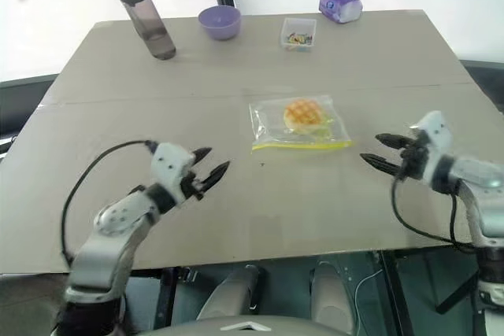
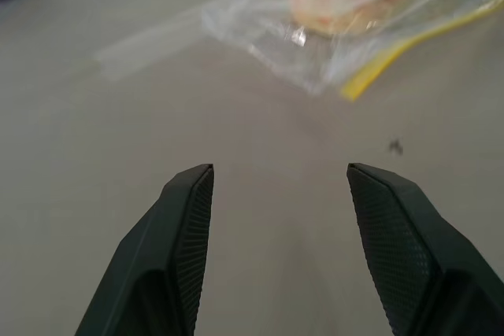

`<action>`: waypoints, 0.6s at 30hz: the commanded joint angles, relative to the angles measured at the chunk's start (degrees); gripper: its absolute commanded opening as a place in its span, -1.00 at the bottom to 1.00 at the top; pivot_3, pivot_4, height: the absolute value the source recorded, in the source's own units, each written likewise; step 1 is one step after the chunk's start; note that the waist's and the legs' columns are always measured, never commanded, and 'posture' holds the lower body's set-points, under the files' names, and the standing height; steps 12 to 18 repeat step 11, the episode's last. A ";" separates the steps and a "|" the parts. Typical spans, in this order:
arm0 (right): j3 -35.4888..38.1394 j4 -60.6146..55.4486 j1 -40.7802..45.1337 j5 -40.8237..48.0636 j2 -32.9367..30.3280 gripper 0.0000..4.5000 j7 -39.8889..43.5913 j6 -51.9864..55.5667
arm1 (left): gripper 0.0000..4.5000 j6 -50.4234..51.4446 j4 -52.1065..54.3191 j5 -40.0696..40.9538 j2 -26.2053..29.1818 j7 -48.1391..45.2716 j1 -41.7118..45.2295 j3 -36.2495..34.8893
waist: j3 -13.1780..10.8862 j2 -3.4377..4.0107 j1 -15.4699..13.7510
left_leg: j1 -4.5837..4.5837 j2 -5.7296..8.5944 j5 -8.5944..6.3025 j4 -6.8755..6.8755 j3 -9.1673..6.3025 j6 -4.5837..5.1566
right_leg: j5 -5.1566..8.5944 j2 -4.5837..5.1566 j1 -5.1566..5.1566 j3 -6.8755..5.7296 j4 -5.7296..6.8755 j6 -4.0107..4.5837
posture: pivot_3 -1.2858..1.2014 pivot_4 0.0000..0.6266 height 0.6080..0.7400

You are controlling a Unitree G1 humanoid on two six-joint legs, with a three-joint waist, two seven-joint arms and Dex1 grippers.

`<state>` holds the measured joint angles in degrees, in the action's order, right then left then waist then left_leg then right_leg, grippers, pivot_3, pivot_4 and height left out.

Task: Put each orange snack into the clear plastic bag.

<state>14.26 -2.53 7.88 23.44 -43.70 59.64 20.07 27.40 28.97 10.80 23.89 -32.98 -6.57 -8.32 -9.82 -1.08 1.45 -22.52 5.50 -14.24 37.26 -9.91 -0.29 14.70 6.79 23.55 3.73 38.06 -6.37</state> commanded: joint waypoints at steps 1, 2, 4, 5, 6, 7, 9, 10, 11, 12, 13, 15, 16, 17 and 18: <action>2.77 -2.03 -2.89 2.23 -1.67 0.31 2.56 -1.63 | 0.29 -1.81 5.38 4.79 0.84 -2.00 -4.93 -4.20 | 0.00 0.00 -0.42 | 0.01 0.00 -0.01 0.03 0.02 0.02 | 0.00 0.00 -0.02 0.00 -0.01 0.00 | 0.03 -0.52 1.00; 2.93 -1.44 -3.73 2.08 -1.79 0.31 2.98 -2.75 | 0.29 -2.19 6.26 5.29 1.21 -2.58 -6.57 -4.36 | 0.00 0.00 -0.61 | 0.03 -0.01 -0.02 0.03 0.03 0.03 | 0.00 0.00 -0.04 0.00 -0.03 0.00 | 0.03 -0.52 1.00; 3.60 0.50 -4.37 2.52 -1.09 0.31 2.86 -4.25 | 0.29 -2.13 7.84 6.43 1.73 -3.18 -8.98 -4.31 | 0.03 0.04 -0.80 | 0.06 -0.01 -0.02 0.03 0.05 0.03 | 0.00 0.00 -0.08 0.00 -0.03 0.00 | 0.03 -0.52 1.00; 4.08 1.57 -4.28 3.25 -0.51 0.31 2.66 -4.46 | 0.29 -2.04 8.41 6.86 1.94 -3.23 -9.61 -4.16 | 0.04 0.05 -0.86 | 0.06 -0.01 -0.02 0.03 0.05 0.04 | 0.00 0.00 -0.09 0.00 -0.04 0.00 | 0.03 -0.52 1.00; 4.43 2.47 -4.29 3.70 0.08 0.31 2.67 -5.49 | 0.29 -2.03 8.78 7.30 2.03 -3.13 -9.96 -4.13 | 0.04 0.05 -0.94 | 0.07 -0.01 -0.02 0.03 0.05 0.04 | 0.00 0.00 -0.11 0.00 -0.04 0.00 | 0.03 -0.52 1.00; 4.49 2.86 -4.53 4.01 0.41 0.31 3.18 -6.48 | 0.29 -1.95 9.09 7.55 2.13 -2.91 -10.05 -4.02 | 0.04 0.06 -1.00 | 0.08 -0.01 -0.02 0.02 0.04 0.04 | 0.00 -0.01 -0.12 -0.01 -0.05 0.00 | 0.03 -0.52 1.00; 4.29 2.84 -4.98 4.33 0.66 0.31 3.69 -7.04 | 0.29 -1.69 9.44 7.89 2.09 -2.18 -9.68 -3.90 | 0.06 0.09 -0.94 | 0.09 -0.01 -0.03 0.02 0.04 0.04 | 0.00 -0.01 -0.13 -0.02 -0.06 0.00 | 0.03 -0.52 1.00; 4.15 2.74 -5.04 4.42 0.74 0.31 3.70 -7.13 | 0.29 -1.16 9.68 8.53 1.81 -1.68 -9.30 -4.02 | 0.06 0.10 -0.90 | 0.09 -0.01 -0.03 0.02 0.05 0.04 | 0.00 -0.01 -0.13 -0.02 -0.06 0.00 | 0.03 -0.52 1.00; 4.04 2.73 -5.01 4.43 0.80 0.31 3.62 -7.29 | 0.29 -0.67 9.88 8.93 1.78 -1.27 -9.00 -4.03 | 0.06 0.10 -0.90 | 0.08 -0.01 -0.03 0.02 0.05 0.04 | 0.00 -0.02 -0.13 -0.02 -0.06 0.00 | 0.03 -0.52 1.00; 4.04 2.73 -5.01 4.43 0.80 0.31 3.62 -7.29 | 0.29 -0.67 9.88 8.93 1.78 -1.27 -9.00 -4.03 | 0.06 0.10 -0.90 | 0.08 -0.01 -0.03 0.02 0.05 0.04 | 0.00 -0.02 -0.13 -0.02 -0.06 0.00 | 0.03 -0.52 1.00; 4.04 2.73 -5.01 4.43 0.80 0.31 3.62 -7.29 | 0.29 -0.67 9.88 8.93 1.78 -1.27 -9.00 -4.03 | 0.06 0.10 -0.90 | 0.08 -0.01 -0.03 0.02 0.05 0.04 | 0.00 -0.02 -0.13 -0.02 -0.06 0.00 | 0.03 -0.52 1.00; 4.04 2.73 -5.01 4.43 0.80 0.31 3.62 -7.29 | 0.29 -0.67 9.88 8.93 1.78 -1.27 -9.00 -4.03 | 0.06 0.10 -0.90 | 0.08 -0.01 -0.03 0.02 0.05 0.04 | 0.00 -0.02 -0.13 -0.02 -0.06 0.00 | 0.03 -0.52 1.00; 4.04 2.73 -5.01 4.43 0.80 0.31 3.62 -7.29 | 0.29 -0.67 9.88 8.93 1.78 -1.27 -9.00 -4.03 | 0.06 0.10 -0.90 | 0.08 -0.01 -0.03 0.02 0.05 0.04 | 0.00 -0.02 -0.13 -0.02 -0.06 0.00 | 0.03 -0.52 1.00; 4.04 2.73 -5.01 4.43 0.80 0.31 3.62 -7.29 | 0.29 -0.67 9.88 8.93 1.78 -1.27 -9.00 -4.03 | 0.06 0.10 -0.90 | 0.08 -0.01 -0.03 0.02 0.05 0.04 | 0.00 -0.02 -0.13 -0.02 -0.06 0.00 | 0.03 -0.52 1.00; 4.04 2.73 -5.01 4.43 0.80 0.31 3.62 -7.29 | 0.29 -0.67 9.88 8.93 1.78 -1.27 -9.00 -4.03 | 0.06 0.10 -0.90 | 0.08 -0.01 -0.03 0.02 0.05 0.04 | 0.00 -0.02 -0.13 -0.02 -0.06 0.00 | 0.03 -0.52 1.00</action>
